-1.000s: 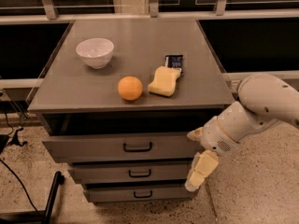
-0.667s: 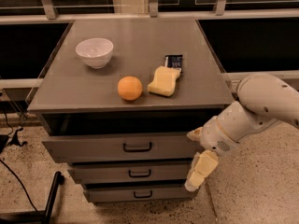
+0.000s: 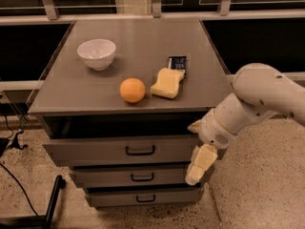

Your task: Open top drawer

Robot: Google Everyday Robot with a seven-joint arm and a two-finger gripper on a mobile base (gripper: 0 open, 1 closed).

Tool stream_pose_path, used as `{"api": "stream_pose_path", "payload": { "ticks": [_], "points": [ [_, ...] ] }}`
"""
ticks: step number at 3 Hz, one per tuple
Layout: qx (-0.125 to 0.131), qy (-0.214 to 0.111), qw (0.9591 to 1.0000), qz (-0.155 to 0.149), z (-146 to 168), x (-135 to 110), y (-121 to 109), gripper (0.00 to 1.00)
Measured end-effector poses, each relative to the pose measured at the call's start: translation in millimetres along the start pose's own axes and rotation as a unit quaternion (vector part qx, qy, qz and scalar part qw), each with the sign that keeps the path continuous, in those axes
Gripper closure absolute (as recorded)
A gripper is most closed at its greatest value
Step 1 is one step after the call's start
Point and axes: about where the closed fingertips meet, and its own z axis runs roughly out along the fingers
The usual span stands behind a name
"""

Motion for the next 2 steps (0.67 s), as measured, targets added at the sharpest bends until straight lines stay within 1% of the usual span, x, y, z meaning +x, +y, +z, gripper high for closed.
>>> {"api": "stream_pose_path", "payload": {
  "ticks": [1, 2],
  "points": [
    [0.011, 0.009, 0.9997, -0.018, 5, -1, -14, 0.0],
    [0.026, -0.002, 0.9986, -0.045, 18, 6, -28, 0.0]
  ]
}}
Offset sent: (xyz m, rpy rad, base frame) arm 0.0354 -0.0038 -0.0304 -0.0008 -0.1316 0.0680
